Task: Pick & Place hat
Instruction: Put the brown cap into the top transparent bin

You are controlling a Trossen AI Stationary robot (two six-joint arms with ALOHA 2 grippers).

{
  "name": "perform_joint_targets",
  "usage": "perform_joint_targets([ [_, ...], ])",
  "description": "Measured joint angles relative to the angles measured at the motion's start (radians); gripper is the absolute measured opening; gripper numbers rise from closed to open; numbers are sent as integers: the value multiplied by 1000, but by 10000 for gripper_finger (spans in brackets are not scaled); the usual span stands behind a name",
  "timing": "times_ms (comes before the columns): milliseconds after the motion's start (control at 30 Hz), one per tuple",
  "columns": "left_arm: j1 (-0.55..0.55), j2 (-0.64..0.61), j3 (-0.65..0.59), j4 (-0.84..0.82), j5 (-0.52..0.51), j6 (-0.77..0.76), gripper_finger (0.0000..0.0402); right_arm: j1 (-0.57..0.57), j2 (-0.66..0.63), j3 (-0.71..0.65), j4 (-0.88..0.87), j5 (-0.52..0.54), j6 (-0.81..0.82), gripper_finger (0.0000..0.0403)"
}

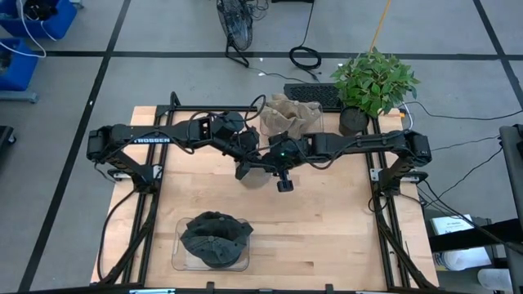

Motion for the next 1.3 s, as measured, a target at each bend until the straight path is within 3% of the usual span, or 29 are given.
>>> perform_joint_targets([
  [200,0,0,0,2,-5,11,90,-6,-22,0,-105,-4,52,4],
  [433,3,0,1,12,-10,14,185,-17,-44,-1,-149,0,38,3],
  [633,6,0,1,36,-69,23,273,-43,-59,-1,-198,-2,-11,2],
  [767,8,0,1,37,-175,15,303,-61,-76,-1,-236,-2,-52,2],
  [867,9,0,1,44,-270,-4,306,-73,-86,-1,-272,-2,-83,2],
  [1067,1,0,1,69,-343,40,277,-95,-106,-9,-339,1,-92,1],
  [1200,2,-2,1,55,-382,69,225,-107,-130,-61,-277,3,-73,1],
  [1300,1,-20,1,17,-386,101,160,-121,-147,-92,-226,0,-33,1],
])
